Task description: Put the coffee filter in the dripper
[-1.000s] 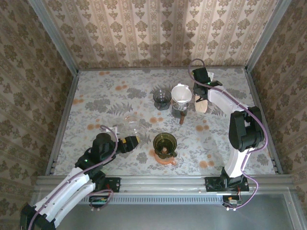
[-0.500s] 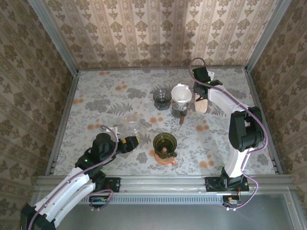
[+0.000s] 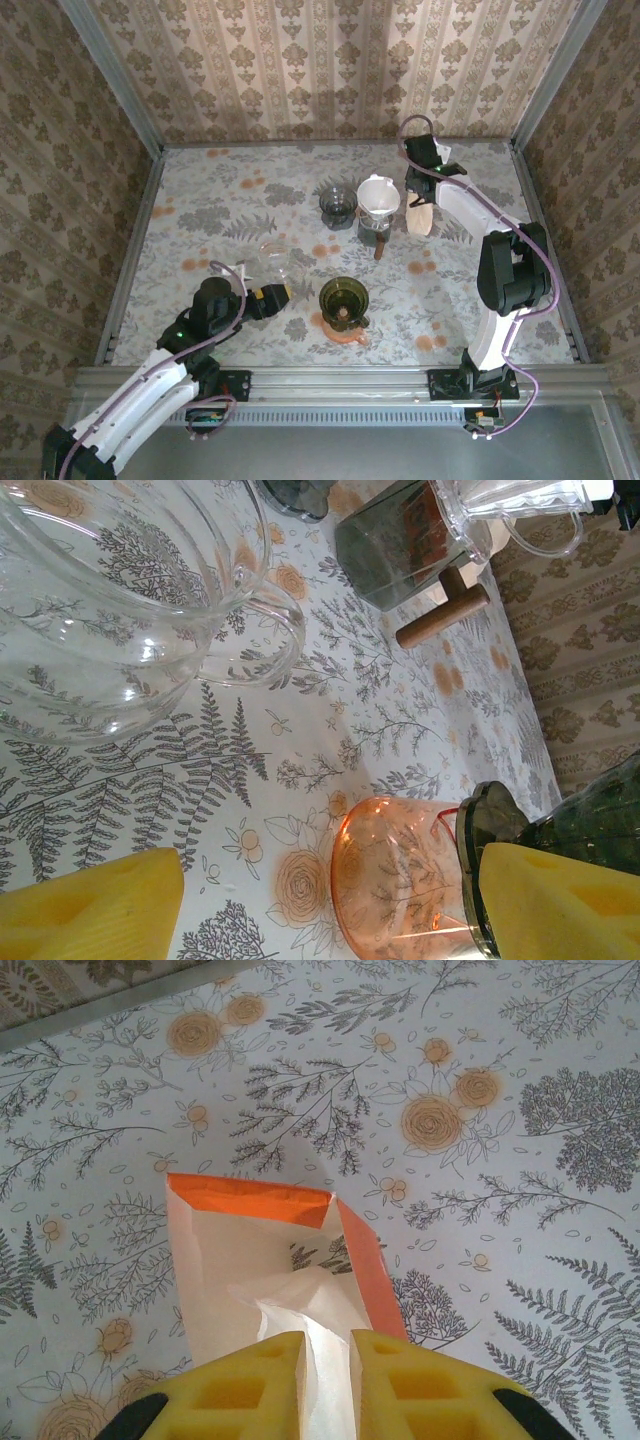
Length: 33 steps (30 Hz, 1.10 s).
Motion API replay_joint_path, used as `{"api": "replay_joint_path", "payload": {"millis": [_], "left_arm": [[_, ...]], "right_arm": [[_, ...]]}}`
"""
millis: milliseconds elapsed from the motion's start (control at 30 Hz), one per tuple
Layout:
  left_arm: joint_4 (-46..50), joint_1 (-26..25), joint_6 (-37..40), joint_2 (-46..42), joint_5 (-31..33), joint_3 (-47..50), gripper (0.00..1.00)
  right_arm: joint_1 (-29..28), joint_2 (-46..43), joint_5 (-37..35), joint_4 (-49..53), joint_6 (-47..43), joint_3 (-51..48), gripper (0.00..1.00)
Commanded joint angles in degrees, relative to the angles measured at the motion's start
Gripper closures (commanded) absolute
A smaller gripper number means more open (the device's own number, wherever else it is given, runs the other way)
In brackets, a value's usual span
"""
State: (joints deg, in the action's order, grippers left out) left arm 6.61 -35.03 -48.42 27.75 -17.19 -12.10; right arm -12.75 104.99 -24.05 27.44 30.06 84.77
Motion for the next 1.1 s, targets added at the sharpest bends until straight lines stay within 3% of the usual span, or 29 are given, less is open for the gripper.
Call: {"api": "replay_joint_path", "payload": {"millis": [0, 700, 800, 933, 1067], "left_arm": [[-1.6, 0.48, -0.53, -0.05, -1.09, -1.01, 0.21], [-1.16, 0.57, -0.44, -0.15, -0.78, -1.0, 0.21], [-1.16, 0.66, -0.53, -0.09, -0.81, -0.97, 0.21], [-1.18, 0.66, -0.53, -0.15, -0.83, -0.91, 0.21], [-1.25, 0.67, -0.71, -0.15, -0.91, -0.82, 0.21]], "right_arm": [[0.11, 1.58, -0.41, 1.56, 0.99, 1.45, 0.79], [0.19, 4.37, 0.46, 0.38, 2.1, 1.01, 0.82], [0.25, 4.48, 0.37, -0.06, 2.21, 0.75, 0.87], [0.25, 3.97, 0.27, -0.2, 1.61, 0.82, 1.0], [0.24, 1.96, -0.44, -0.37, 0.97, 0.06, 1.0]]}}
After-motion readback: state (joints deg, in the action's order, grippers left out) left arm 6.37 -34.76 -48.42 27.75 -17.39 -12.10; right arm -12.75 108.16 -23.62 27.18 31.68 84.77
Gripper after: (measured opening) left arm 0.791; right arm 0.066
